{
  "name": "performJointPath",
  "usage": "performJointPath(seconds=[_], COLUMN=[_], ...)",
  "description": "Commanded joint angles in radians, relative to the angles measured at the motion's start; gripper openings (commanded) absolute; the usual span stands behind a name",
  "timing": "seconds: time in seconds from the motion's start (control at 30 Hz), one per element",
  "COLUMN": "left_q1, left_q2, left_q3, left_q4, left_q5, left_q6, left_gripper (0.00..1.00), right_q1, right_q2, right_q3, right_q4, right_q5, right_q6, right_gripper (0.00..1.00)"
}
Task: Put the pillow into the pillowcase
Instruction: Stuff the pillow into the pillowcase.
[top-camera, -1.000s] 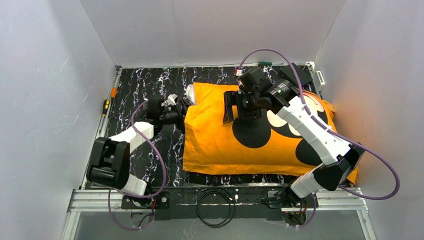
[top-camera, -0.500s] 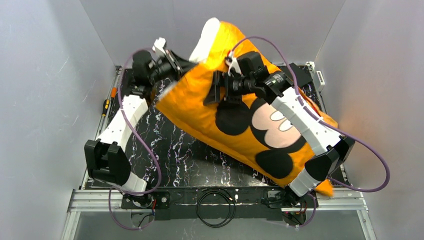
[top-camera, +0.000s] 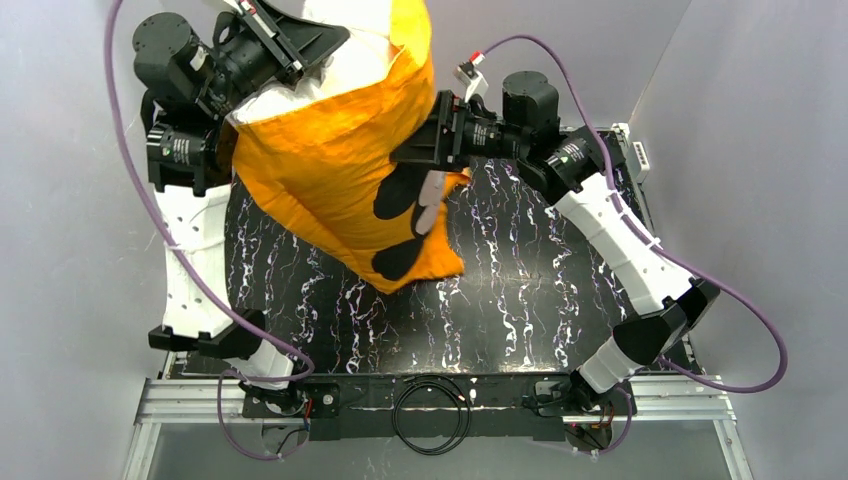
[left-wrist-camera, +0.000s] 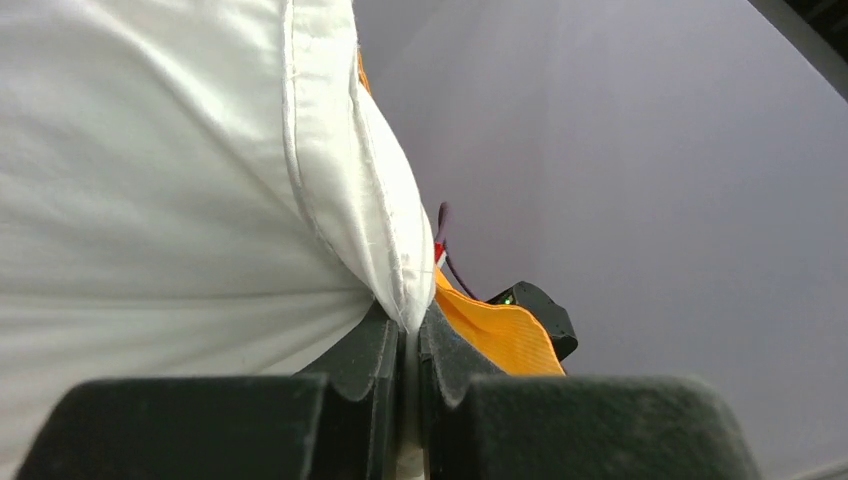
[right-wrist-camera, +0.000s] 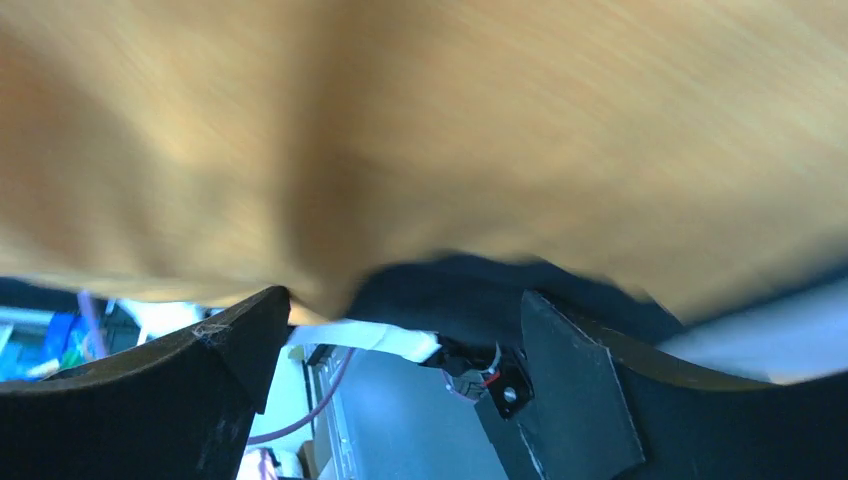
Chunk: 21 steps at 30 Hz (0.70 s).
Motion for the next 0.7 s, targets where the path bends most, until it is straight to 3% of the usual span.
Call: performJointPath(seconds=[0.0, 0.1, 0.2, 0.37, 0.53, 0.67], left_q1=[-0.002, -0.002, -0.011, -0.150, -0.323, -0.394], left_q2=[-0.149, -0.141, -0.096, -0.085, -0.089, -0.106], left_q3=[0.033, 0.042, 0.026, -0.144, -0.406, -0.615], left_q4=[0.080, 0.052, 0.060, 0.051, 0.043, 0.062], left_q5=[-0.100, -0.082, 0.020, 0.088, 0.029, -0.059], left_q6=[0.157, 0.163, 0.117, 0.169, 0.195, 0.154], left_gripper=[0.00, 0.00, 0.00, 0.00, 0.00, 0.00], right_q1=[-0.087, -0.132, -0.175, -0.268, -0.372, -0.386], right_q2=[-0.053, -0.118, -0.174, -0.252, -0.317, -0.341], right_q3=[-0.163, -0.285, -0.374, -0.427, -0.351, -0.167], right_q4=[-0.030, -0.055, -0.128, -0.327, -0.549, -0.699], right_q5=[0.025, 0.024, 0.042, 0.086, 0.170, 0.382], right_q6=[0.005, -0.004, -0.039, -0.146, -0.256, -0.297], right_gripper=[0.94, 0.95, 0.95, 0.96, 0.96, 0.96])
